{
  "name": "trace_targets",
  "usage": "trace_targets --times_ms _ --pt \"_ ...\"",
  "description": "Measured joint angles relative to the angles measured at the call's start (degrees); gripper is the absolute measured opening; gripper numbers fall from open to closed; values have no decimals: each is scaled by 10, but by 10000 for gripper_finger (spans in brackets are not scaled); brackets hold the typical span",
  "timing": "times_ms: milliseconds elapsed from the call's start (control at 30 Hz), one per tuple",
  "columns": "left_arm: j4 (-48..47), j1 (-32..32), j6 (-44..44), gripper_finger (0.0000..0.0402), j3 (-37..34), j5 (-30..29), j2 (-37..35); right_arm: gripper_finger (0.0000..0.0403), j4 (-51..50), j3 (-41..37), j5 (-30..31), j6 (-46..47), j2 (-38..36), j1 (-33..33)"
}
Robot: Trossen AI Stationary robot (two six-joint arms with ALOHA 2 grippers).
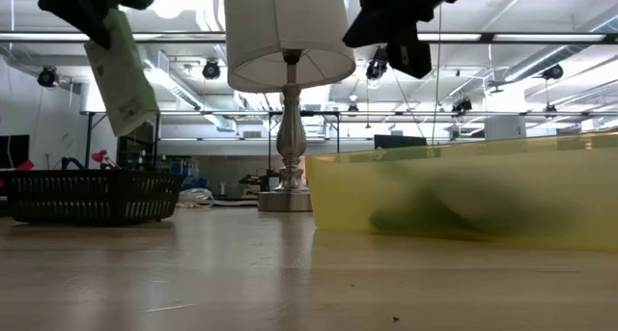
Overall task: Pick and place items into bin
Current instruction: Put the white card reader box into the black bin
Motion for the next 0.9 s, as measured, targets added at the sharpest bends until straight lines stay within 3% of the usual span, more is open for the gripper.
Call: trace_targets --times_ms 233,467,900 --pt "-24 0 107 21 -14 12 -43 9 21 0 39 76 0 2" --pt "82 0 168 21 -74 25 -95 9 33 0 64 79 0 1" --pt "96 0 383 21 -191 28 -148 9 34 0 64 81 0 1"
